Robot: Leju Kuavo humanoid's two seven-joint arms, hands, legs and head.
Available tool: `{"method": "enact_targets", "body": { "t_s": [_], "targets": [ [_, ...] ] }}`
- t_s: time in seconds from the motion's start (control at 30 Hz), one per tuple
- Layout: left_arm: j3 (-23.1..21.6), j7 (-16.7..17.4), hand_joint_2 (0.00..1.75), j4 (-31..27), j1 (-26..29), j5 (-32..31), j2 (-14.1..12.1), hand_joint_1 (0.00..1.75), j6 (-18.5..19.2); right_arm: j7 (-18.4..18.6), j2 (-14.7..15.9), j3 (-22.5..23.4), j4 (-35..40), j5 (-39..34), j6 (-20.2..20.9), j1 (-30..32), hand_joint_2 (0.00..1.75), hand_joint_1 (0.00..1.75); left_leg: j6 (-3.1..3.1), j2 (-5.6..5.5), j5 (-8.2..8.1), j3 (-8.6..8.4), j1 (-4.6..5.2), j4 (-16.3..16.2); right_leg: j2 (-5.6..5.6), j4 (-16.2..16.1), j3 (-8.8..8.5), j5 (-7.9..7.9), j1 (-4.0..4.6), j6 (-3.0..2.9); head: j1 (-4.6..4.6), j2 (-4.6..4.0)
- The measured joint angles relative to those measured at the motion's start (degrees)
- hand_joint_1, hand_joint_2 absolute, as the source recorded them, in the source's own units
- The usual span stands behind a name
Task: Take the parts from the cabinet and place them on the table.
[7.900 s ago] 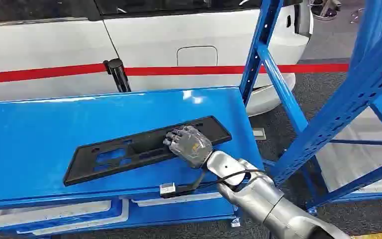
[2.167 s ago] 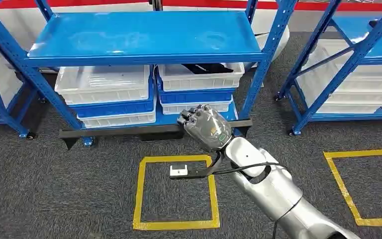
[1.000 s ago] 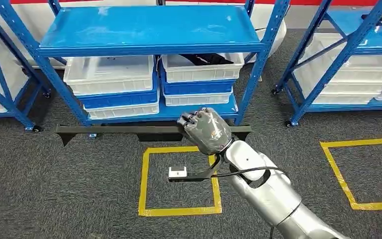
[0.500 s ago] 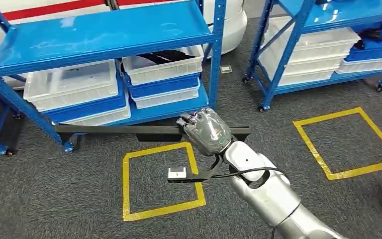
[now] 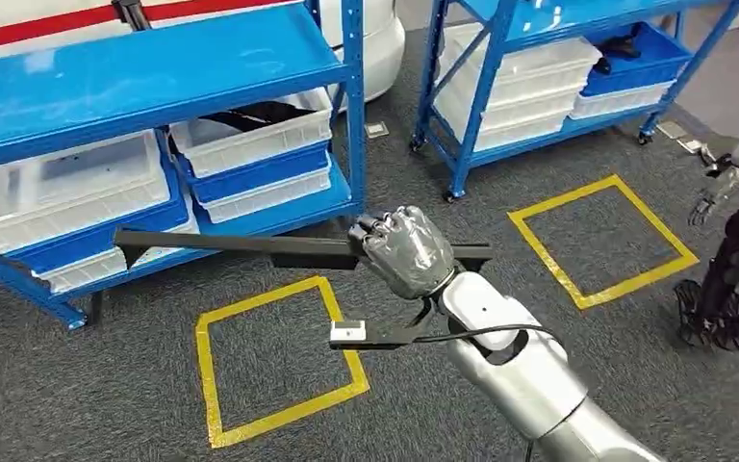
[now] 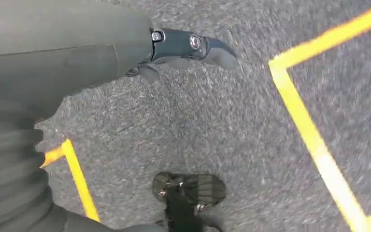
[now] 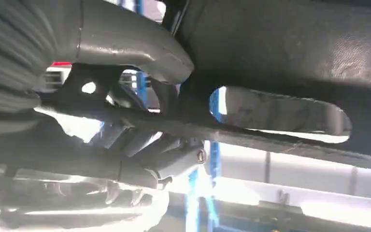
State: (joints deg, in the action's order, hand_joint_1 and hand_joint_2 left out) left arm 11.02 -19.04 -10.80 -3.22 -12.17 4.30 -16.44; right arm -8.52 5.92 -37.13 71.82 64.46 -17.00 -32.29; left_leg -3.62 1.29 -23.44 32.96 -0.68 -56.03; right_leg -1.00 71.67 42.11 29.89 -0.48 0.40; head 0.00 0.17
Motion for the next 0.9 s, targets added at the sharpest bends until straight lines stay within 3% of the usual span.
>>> {"method": "enact_targets", "body": {
  "t_s": [0.03,0.07,0.1,0.13,0.17,0.2,0.23,0.27,0.33,0.37,0.4,0.43,0.47,0.53,0.57,0.6,0.63,0.67,0.7,0.73,0.77,0.83,0.87,0.9],
  "targets": [
    [0.00,0.02,1.75,0.00,0.01,0.00,0.05,0.00,-0.02,0.00,0.16,0.04,-0.02,0.00,0.02,0.17,1.75,1.75,0.16,0.79,0.02,0.03,-0.08,0.00,0.22,2.10,0.92,0.37,-0.38,0.58,0.04,0.00],
    [0.00,0.04,1.75,0.00,0.00,0.00,0.13,0.00,-0.02,0.00,0.33,0.04,-0.02,0.04,0.07,0.32,1.75,1.75,0.48,1.65,0.05,0.09,-0.31,-0.01,0.50,1.19,0.33,-0.19,-0.93,1.35,0.04,0.00],
    [0.00,0.04,1.75,0.00,-0.03,-0.02,0.24,0.00,-0.02,0.00,0.37,0.04,-0.02,0.07,0.07,0.35,1.75,1.75,0.96,2.40,0.08,0.18,-0.55,-0.05,0.92,-2.51,-1.78,-1.51,-1.40,2.29,0.09,0.00],
    [0.00,0.04,1.75,0.00,-0.04,-0.02,0.31,0.00,-0.02,0.00,0.42,0.04,-0.02,0.09,0.07,0.33,1.75,1.75,1.49,3.18,0.11,0.21,-0.86,-0.10,2.00,-8.47,-5.25,-3.26,-1.86,3.30,0.00,0.00],
    [0.00,0.04,1.75,0.00,-0.05,-0.02,0.33,0.00,-0.02,0.00,0.42,0.11,0.00,0.09,0.09,0.24,1.75,1.75,2.02,3.74,0.13,0.12,-0.97,-0.21,3.90,-13.58,-8.56,-4.39,-2.02,3.92,0.09,0.00],
    [0.00,0.04,1.75,-0.04,-0.01,-0.02,0.11,0.00,-0.09,0.00,0.42,0.11,0.04,0.11,0.09,0.00,1.75,1.75,2.70,4.31,-0.13,0.16,-0.63,-0.37,6.93,-15.40,-9.49,-4.56,-1.72,3.55,0.22,0.00],
    [0.00,0.02,1.75,-0.02,0.03,-0.09,0.26,0.00,-0.18,-0.07,0.24,0.09,0.07,0.18,0.17,-0.19,1.75,1.75,3.36,5.07,-0.60,0.07,-0.57,-0.70,6.54,-15.57,-9.52,-5.07,-1.34,2.92,0.03,0.00],
    [0.00,0.04,1.75,-0.02,0.00,-0.11,0.24,0.00,-0.17,-0.07,0.24,0.15,0.11,0.15,0.17,-0.33,1.75,1.75,3.73,5.62,-0.74,-0.08,-0.72,-0.54,5.66,-15.42,-9.23,-5.08,-1.46,1.99,-0.11,0.00],
    [0.00,0.07,1.75,-0.04,-0.12,-0.13,0.31,0.00,-0.17,-0.07,0.39,0.20,0.09,0.17,0.26,-0.33,1.75,1.75,4.67,7.43,-0.37,-0.72,-1.24,-0.20,3.83,-15.46,-8.29,-5.57,-0.86,0.78,-0.11,0.00],
    [0.00,0.07,1.75,-0.04,-0.17,-0.18,0.44,0.00,-0.17,-0.07,0.42,0.24,0.09,0.18,0.33,-0.25,1.75,1.75,5.13,6.64,-0.74,-0.58,-1.80,-0.63,3.06,-15.83,-9.01,-6.19,-1.89,-0.10,-0.31,0.00],
    [0.00,0.04,1.75,-0.04,-0.13,-0.20,0.31,0.00,-0.17,-0.07,0.44,0.28,0.09,0.18,0.33,-0.37,1.75,1.75,5.31,3.26,-2.90,-0.12,-1.92,-2.54,2.30,-15.88,-8.91,-6.50,-1.73,-0.44,-0.29,0.00],
    [0.00,0.07,1.75,-0.02,-0.05,-0.20,0.35,0.00,-0.17,-0.07,0.31,0.26,0.07,0.17,0.35,-0.35,1.75,1.75,5.27,0.90,-5.79,1.17,-1.87,-6.21,1.86,-15.89,-8.81,-6.78,-1.69,-0.93,-0.44,0.00],
    [-0.02,0.07,1.75,0.02,0.11,-0.20,0.37,0.00,-0.17,-0.07,0.07,0.22,0.07,0.17,0.35,-0.32,1.75,1.75,5.26,-0.65,-9.21,3.54,-1.65,-12.18,0.88,-15.88,-8.61,-6.93,-1.40,-1.16,-0.53,0.00],
    [-0.02,0.09,1.75,0.02,0.16,-0.20,0.35,0.00,-0.17,-0.07,-0.04,0.07,0.04,0.17,0.37,-0.24,1.75,1.75,4.89,-1.13,-11.84,6.50,-1.51,-18.80,-0.69,-15.86,-8.01,-7.36,-0.73,-1.70,-0.55,0.00],
    [-0.02,0.11,1.75,0.02,0.16,-0.20,0.35,0.00,-0.17,-0.07,-0.02,0.04,0.04,0.18,0.41,-0.17,1.75,1.75,4.45,-1.21,-11.52,6.48,-1.39,-18.81,-1.62,-15.83,-7.65,-7.72,-0.37,-1.81,-0.50,0.00],
    [0.00,0.11,1.75,0.02,0.16,-0.20,0.33,0.00,-0.17,-0.07,-0.02,0.02,0.04,0.17,0.42,-0.12,1.75,1.75,3.82,-1.32,-10.10,5.22,-1.15,-16.47,-2.49,-15.82,-7.33,-8.04,-0.08,-1.84,-0.59,0.00],
    [-0.02,0.11,1.75,0.02,0.14,-0.20,0.33,0.00,-0.17,-0.07,-0.02,0.04,0.04,0.17,0.42,-0.13,1.75,1.75,3.05,-1.62,-7.92,2.76,-0.79,-12.05,-3.34,-15.82,-7.13,-8.32,0.21,-1.82,-0.55,0.00],
    [0.00,0.11,1.75,0.02,0.11,-0.20,0.31,0.00,-0.17,-0.07,-0.04,0.06,0.04,0.17,0.42,-0.17,1.75,1.75,1.99,-2.50,-5.51,-0.57,-0.33,-6.38,-4.23,-15.84,-7.08,-8.58,0.45,-1.81,-0.55,0.00],
    [0.00,0.09,1.75,0.00,0.05,-0.20,0.07,0.00,-0.17,-0.07,-0.06,0.07,0.04,0.18,0.42,-0.17,1.75,1.75,0.59,-5.58,-4.41,-3.12,0.33,-1.78,-4.62,-15.87,-7.00,-8.86,-0.05,-1.85,-0.46,0.00],
    [-0.02,0.07,1.75,0.02,0.09,-0.24,-0.30,0.00,-0.17,-0.07,-0.04,0.04,0.04,0.20,0.48,-0.24,1.75,1.75,0.18,-6.01,-4.22,-2.82,0.98,-1.99,-5.15,-15.95,-6.87,-9.18,0.80,-1.30,0.04,0.00],
    [-0.02,-0.04,1.75,0.00,0.01,-0.28,-0.20,0.00,-0.22,-0.07,-0.26,0.00,0.04,0.20,0.52,-0.16,1.75,1.75,-0.24,-5.64,-4.01,-2.78,1.24,-1.64,-5.57,-15.90,-6.62,-9.31,0.05,-1.13,-0.31,0.00],
    [0.00,-0.02,1.75,-0.04,-0.17,-0.20,-0.20,0.00,-0.26,-0.09,-0.26,0.04,0.04,0.20,0.68,-0.19,1.75,1.75,-0.74,-4.38,-3.59,-2.72,1.59,-1.32,-6.91,-16.47,-6.39,-10.06,0.01,-0.37,-0.60,0.00],
    [0.00,-0.02,1.75,-0.04,-0.18,-0.28,-0.04,0.00,-0.24,-0.09,-0.19,0.13,0.07,0.20,0.72,-0.18,1.75,1.75,-0.91,-3.55,-2.63,-3.36,1.25,0.11,-7.44,-16.99,-6.15,-10.48,1.07,0.13,-0.44,0.00],
    [0.00,-0.02,1.75,-0.04,-0.17,-0.28,0.11,0.00,-0.26,-0.09,-0.09,0.15,0.07,0.20,0.70,-0.10,1.75,1.75,-0.26,-2.67,-1.48,-3.63,0.82,1.30,-4.28,-15.69,-5.32,-9.81,0.81,-0.24,-0.44,0.00]
  ]
}}
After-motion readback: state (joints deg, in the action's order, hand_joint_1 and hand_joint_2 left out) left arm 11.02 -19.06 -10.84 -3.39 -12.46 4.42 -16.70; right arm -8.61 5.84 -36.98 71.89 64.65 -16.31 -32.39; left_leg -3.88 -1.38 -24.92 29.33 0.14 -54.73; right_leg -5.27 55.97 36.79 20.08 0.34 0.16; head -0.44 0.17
